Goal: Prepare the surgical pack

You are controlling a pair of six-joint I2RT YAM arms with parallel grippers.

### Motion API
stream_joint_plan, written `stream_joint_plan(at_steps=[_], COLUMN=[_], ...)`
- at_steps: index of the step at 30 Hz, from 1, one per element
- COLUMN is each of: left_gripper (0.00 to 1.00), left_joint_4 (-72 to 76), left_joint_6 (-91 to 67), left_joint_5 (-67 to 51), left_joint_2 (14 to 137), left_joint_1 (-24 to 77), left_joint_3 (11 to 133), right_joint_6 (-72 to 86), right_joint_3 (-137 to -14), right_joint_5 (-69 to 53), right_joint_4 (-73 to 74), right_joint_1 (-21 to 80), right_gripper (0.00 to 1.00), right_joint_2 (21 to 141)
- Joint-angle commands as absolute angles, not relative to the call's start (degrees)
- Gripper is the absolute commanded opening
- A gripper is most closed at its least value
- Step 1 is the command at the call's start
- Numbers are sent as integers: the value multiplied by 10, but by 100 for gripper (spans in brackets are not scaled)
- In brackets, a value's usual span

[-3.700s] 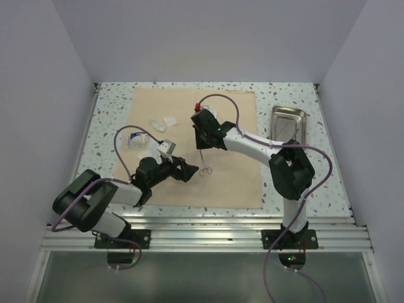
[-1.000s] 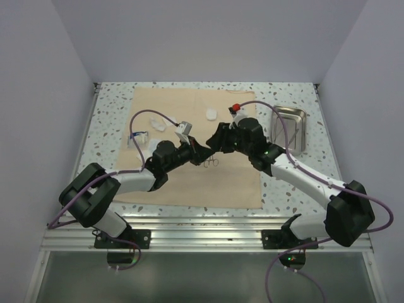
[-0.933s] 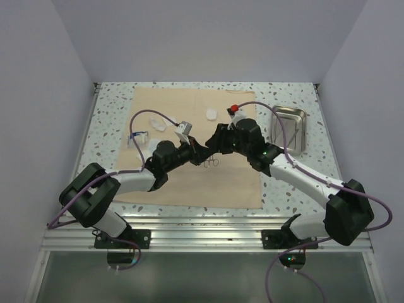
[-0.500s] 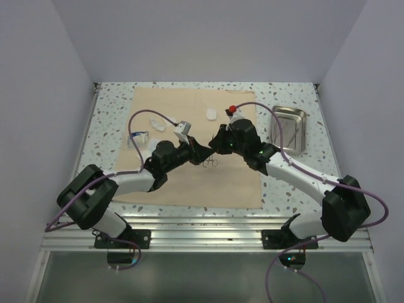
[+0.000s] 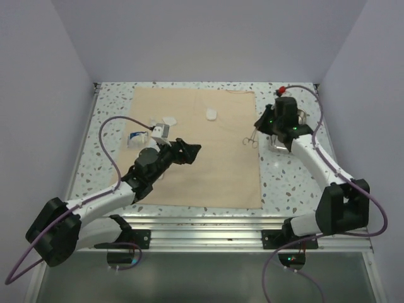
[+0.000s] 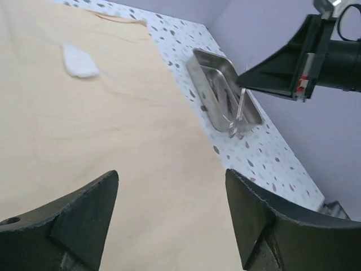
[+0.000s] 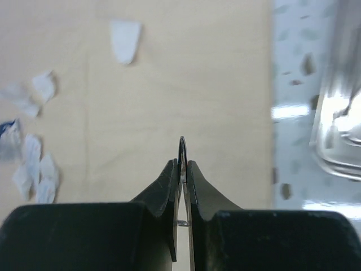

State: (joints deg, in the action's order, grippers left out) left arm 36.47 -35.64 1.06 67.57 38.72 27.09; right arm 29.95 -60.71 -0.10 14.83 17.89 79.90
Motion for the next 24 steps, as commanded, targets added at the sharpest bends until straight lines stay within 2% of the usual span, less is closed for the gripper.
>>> stream_joint_plan(at_steps=[1,3,5,9,15,23,24], left_gripper=[85,94,100,100,100,100,100], left_joint_4=[252,238,222,171,111,101,101], left_joint_6=[-297,-293,-294,-318,-300,-282,-280], left_joint_5=[154,205,224,235,222,207,209], left_joint_2=[615,594,565,527,522,528,540], left_joint_1=[382,375,360,319,288,284,282], left_joint_3=[260,238,226,219,241,244,248], right_joint_6=[254,259,258,231,192,159,162], right_joint_3=[-682,-700,-728,-838,-949,-974,-967], right_joint_5=[-30,-71,-70,1,70,129,128], right_joint_4=[223,227,227,271,325,332,330], right_joint_1=[58,-18,-47,-70,-69,-70,-69], right_gripper=[0,0,0,0,0,0,3], right_joint_2=[824,870,903,1016,1117,1177,1179])
